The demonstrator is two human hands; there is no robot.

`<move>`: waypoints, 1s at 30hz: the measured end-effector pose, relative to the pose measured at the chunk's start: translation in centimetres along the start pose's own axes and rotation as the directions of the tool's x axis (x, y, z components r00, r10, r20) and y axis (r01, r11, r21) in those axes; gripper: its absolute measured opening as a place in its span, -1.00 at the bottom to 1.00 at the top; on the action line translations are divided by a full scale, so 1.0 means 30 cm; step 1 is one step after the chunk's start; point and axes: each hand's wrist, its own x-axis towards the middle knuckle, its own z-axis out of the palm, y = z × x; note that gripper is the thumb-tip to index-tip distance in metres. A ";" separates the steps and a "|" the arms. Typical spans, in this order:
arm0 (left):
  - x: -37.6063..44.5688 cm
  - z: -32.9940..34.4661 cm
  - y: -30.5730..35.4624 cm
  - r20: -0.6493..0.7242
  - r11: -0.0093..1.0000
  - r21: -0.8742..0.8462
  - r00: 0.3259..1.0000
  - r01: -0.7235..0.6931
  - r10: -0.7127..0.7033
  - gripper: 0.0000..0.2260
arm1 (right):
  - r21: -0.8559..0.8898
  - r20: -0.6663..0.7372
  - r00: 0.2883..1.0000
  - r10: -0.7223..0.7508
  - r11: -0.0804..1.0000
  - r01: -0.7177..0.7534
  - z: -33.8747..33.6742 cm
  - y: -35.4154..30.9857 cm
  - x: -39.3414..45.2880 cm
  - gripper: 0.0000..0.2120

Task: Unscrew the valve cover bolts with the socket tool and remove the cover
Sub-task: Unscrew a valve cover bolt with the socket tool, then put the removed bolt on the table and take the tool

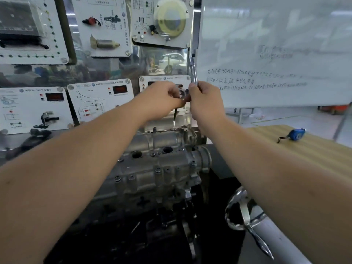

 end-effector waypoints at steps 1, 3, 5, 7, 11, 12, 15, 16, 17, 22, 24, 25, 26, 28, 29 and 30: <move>-0.005 0.039 0.033 0.036 0.998 -0.065 0.999 0.024 -0.022 -0.84 | -0.025 -0.009 1.000 0.021 0.999 -0.022 -0.058 0.010 -0.024 -0.66; -0.015 0.141 0.110 0.120 0.969 -0.231 0.991 0.086 -0.060 -0.96 | -0.081 -0.035 0.997 0.069 0.994 -0.072 -0.191 0.036 -0.079 -0.68; -0.035 0.258 0.213 0.183 0.909 -0.390 0.980 0.147 -0.080 -0.95 | -0.162 -0.066 0.992 0.105 0.980 -0.115 -0.339 0.065 -0.133 -0.70; -0.067 0.381 0.343 0.241 0.841 -0.510 0.968 0.182 -0.063 -0.94 | -0.271 -0.098 0.986 0.132 0.950 -0.154 -0.501 0.095 -0.194 -0.69; -0.168 0.634 0.624 0.371 0.659 -0.708 0.928 0.254 0.040 -0.90 | -0.377 -0.240 0.954 0.178 0.889 -0.260 -0.840 0.159 -0.329 -0.63; -0.198 0.696 0.685 0.396 0.625 -0.733 0.915 0.268 0.073 -0.90 | -0.383 -0.271 0.944 0.190 0.878 -0.287 -0.920 0.172 -0.365 -0.64; -0.293 0.870 0.831 0.447 0.607 -0.750 0.879 0.264 0.169 -0.93 | -0.429 -0.338 0.910 0.240 0.822 -0.376 -1.132 0.211 -0.474 -0.66; -0.331 0.928 0.878 0.461 0.631 -0.736 0.864 0.245 0.203 -0.93 | -0.446 -0.366 0.896 0.251 0.798 -0.406 -1.204 0.224 -0.514 -0.67; -0.366 0.979 0.917 0.474 0.660 -0.719 0.848 0.218 0.237 -0.94 | -0.456 -0.390 0.882 0.263 0.777 -0.434 -1.267 0.238 -0.549 -0.68; -0.537 1.203 1.059 0.512 0.809 -0.587 0.757 -0.037 0.406 -0.90 | -0.453 -0.472 0.811 0.347 0.693 -0.560 -1.528 0.273 -0.694 -0.75; -0.597 1.268 1.088 0.525 0.838 -0.513 0.704 -0.187 0.478 -0.90 | -0.457 -0.486 0.795 0.363 0.670 -0.585 -1.592 0.274 -0.727 -0.78; -0.631 1.304 1.110 0.529 0.832 -0.495 0.672 -0.252 0.518 -0.91 | -0.458 -0.500 0.787 0.362 0.660 -0.595 -1.628 0.274 -0.745 -0.80; -0.660 1.335 1.127 0.526 0.816 -0.485 0.640 -0.316 0.560 -0.93 | -0.456 -0.512 0.780 0.361 0.655 -0.602 -1.659 0.275 -0.759 -0.80; -0.713 1.391 1.160 0.521 0.773 -0.469 0.573 -0.428 0.633 -0.94 | -0.449 -0.526 0.767 0.367 0.646 -0.617 -1.718 0.276 -0.783 -0.80; -0.736 1.415 1.175 0.525 0.751 -0.456 0.537 -0.478 0.660 -0.94 | -0.447 -0.530 0.761 0.374 0.640 -0.625 -1.744 0.275 -0.792 -0.81; -0.756 1.436 1.190 0.529 0.728 -0.444 0.503 -0.522 0.683 -0.96 | -0.446 -0.534 0.756 0.379 0.633 -0.633 -1.768 0.273 -0.801 -0.81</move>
